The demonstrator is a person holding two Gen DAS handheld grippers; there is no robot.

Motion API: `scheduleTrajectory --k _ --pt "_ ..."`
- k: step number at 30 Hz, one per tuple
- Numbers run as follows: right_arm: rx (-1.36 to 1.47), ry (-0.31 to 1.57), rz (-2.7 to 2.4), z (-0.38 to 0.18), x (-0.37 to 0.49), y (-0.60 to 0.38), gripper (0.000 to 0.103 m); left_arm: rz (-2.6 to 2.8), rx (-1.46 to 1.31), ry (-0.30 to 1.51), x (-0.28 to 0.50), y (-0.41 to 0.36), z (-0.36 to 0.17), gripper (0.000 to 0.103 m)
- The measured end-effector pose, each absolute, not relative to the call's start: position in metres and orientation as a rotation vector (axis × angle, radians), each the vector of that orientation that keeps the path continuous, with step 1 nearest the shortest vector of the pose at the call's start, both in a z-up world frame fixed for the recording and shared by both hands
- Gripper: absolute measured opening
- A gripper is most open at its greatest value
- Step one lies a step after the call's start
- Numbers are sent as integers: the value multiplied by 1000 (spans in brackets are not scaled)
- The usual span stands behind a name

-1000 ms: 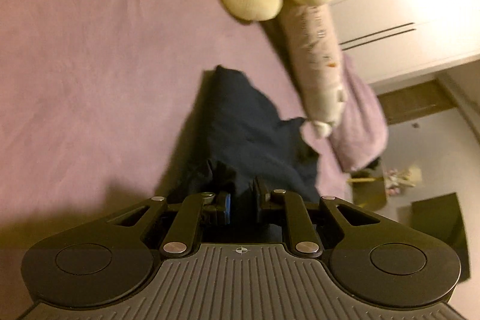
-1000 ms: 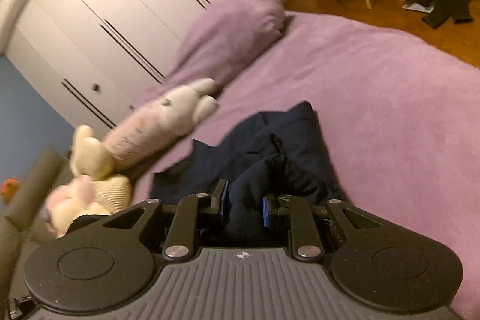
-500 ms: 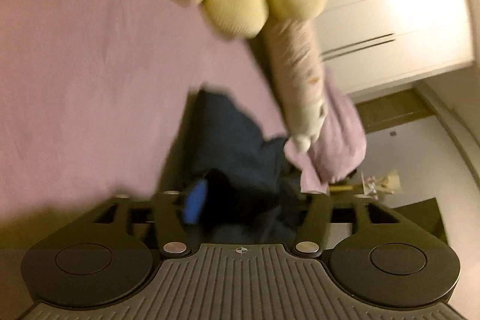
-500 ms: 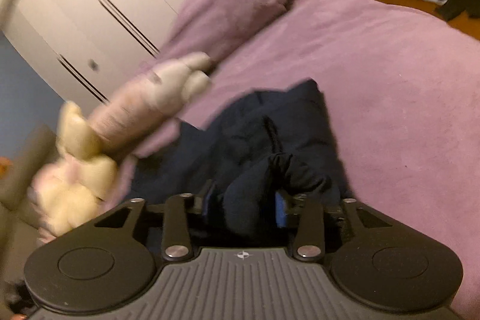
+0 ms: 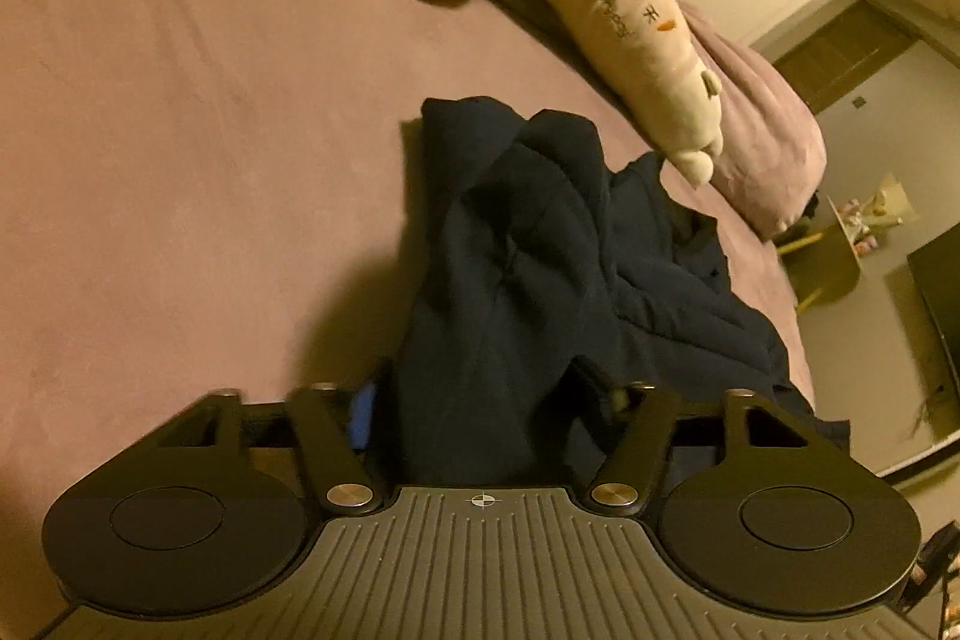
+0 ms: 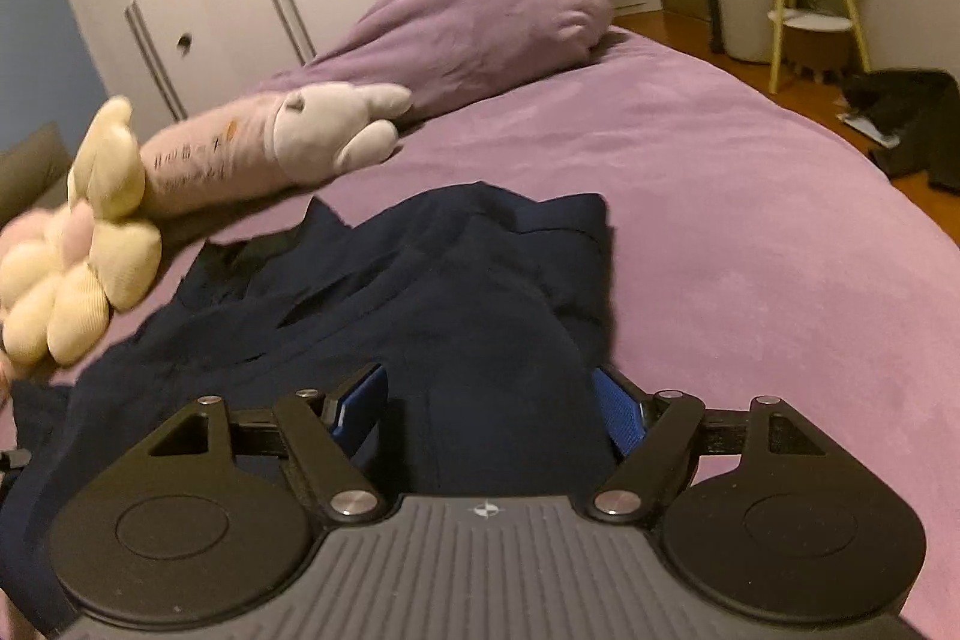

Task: Fold large clothes
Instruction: 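Grasp the folded jacket edge with both tools and lift it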

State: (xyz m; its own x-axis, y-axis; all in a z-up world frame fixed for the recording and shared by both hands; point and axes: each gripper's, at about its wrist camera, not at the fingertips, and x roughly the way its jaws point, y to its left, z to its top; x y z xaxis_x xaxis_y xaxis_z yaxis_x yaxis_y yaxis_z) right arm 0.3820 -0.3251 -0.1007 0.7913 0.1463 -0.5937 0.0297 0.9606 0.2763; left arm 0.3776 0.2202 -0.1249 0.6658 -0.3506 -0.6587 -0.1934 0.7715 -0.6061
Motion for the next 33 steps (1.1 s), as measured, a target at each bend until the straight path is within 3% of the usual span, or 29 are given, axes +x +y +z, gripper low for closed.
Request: scheduleTrajectory --k 1,2,3,4,6,14,20,24,29,30,31,33 --pt "253 661 54 -101 385 -321 54 -99 -696 854 377 219 -123 44" --pt "235 662 46 -101 387 -319 38 -105 -686 852 376 217 -122 40" --pt "229 660 50 -101 387 -318 28 -103 -669 847 374 215 -118 32" --pt "220 649 49 -100 385 -316 24 -101 -647 837 372 212 -113 23" --pt "177 623 43 -97 378 -312 11 -103 -587 813 366 207 -98 19" --pt "136 444 61 -42 350 -299 8 -138 -485 648 362 194 -15 16" --pt "115 322 1 3 406 -285 7 -33 -447 522 431 185 27 16" --pt "130 313 -84 10 469 -278 8 89 -392 465 482 169 6 18" --pt "110 416 -177 -47 526 -262 8 213 -332 573 520 143 -79 21" --pt "97 452 -190 -66 533 -260 8 228 -300 590 523 139 -96 26" --pt "88 490 -204 -83 540 -259 8 241 -272 587 523 139 -109 41" --pt "82 525 -228 -110 544 -261 9 260 -278 584 522 141 -133 55"
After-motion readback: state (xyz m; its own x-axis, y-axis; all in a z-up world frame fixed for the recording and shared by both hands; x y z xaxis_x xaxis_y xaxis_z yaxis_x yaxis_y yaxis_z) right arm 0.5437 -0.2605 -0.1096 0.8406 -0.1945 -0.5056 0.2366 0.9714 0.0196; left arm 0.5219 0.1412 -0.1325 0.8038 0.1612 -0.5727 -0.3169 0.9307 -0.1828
